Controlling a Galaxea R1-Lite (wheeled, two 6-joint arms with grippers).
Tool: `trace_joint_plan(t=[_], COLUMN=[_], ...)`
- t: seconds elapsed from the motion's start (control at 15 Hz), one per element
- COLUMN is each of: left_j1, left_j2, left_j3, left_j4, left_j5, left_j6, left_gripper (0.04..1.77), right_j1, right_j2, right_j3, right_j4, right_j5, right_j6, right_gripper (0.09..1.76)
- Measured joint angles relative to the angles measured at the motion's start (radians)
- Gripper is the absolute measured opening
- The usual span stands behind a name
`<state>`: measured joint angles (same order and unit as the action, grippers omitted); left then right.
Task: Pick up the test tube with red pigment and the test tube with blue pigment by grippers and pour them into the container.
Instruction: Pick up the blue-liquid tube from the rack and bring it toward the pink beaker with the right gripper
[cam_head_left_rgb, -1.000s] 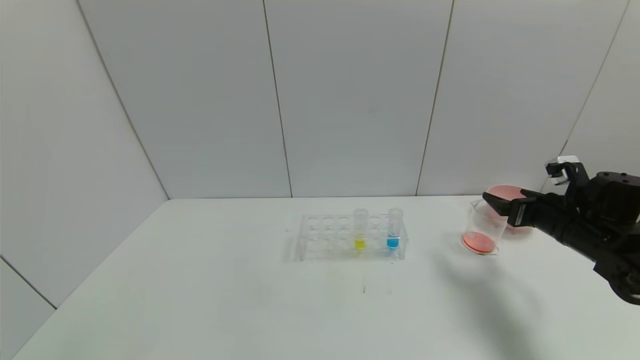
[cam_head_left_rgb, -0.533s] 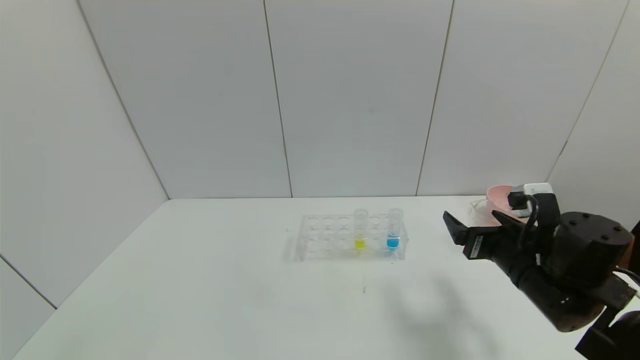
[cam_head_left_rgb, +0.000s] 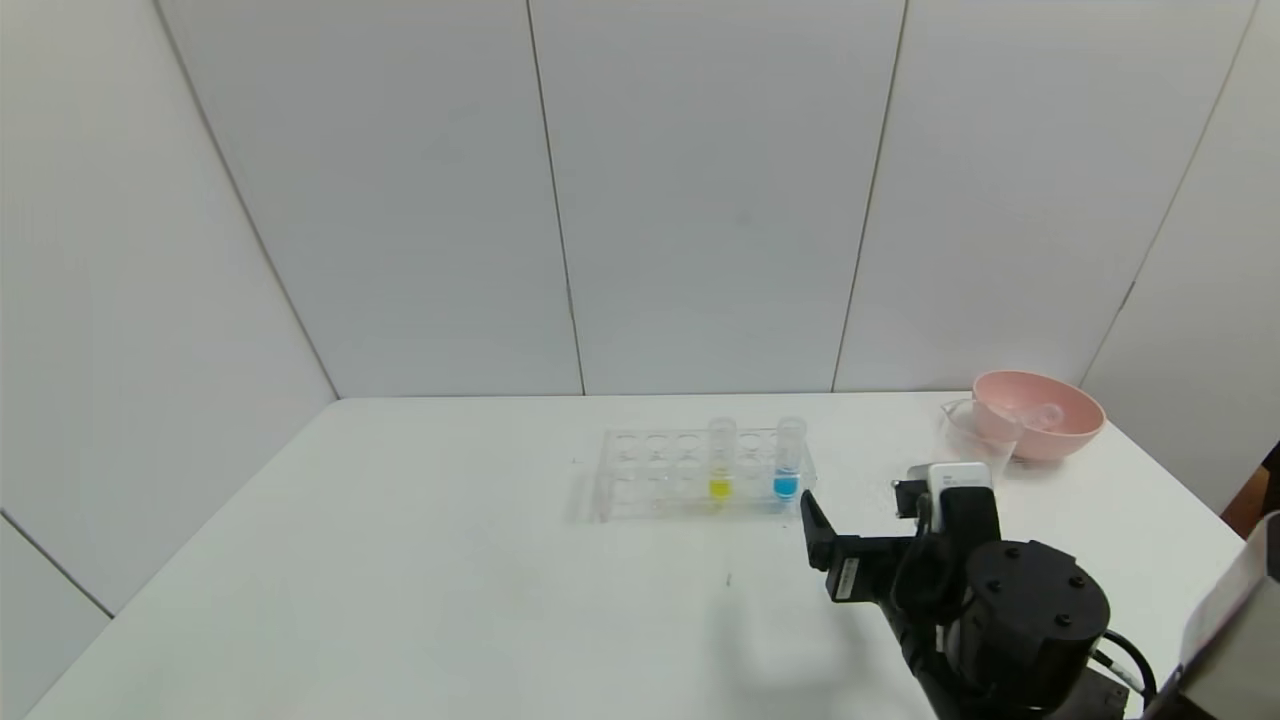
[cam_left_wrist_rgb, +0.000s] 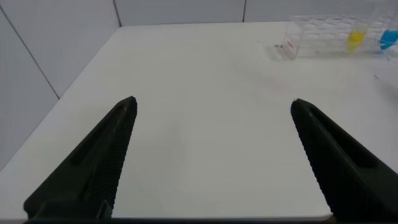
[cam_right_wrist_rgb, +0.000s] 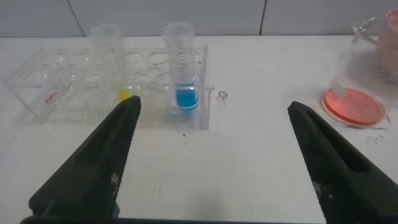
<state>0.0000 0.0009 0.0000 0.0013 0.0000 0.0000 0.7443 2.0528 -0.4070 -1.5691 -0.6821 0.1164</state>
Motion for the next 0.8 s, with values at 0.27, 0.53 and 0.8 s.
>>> trace_joint_plan(t=[0.27, 0.53, 0.8], left_j1=[0.0, 0.0, 0.0], left_j2=[0.0, 0.0, 0.0], left_j3=[0.0, 0.0, 0.0], left_j4=[0.0, 0.0, 0.0], left_j5=[0.0, 0.0, 0.0], left_j6=[0.0, 0.0, 0.0], left_gripper=[1.76, 1.76, 1.76], right_j1=[0.026, 0.015, -0.009], right_j2=[0.049, 0.089, 0.148], right_j3=[-0.011, -0.066, -0.164], right_j4=[-0.001, -0.001, -0.001], right_j5=[0.0, 0.002, 0.036], right_j6=[0.011, 0.008, -0.029], right_gripper=[1.7, 1.7, 1.7])
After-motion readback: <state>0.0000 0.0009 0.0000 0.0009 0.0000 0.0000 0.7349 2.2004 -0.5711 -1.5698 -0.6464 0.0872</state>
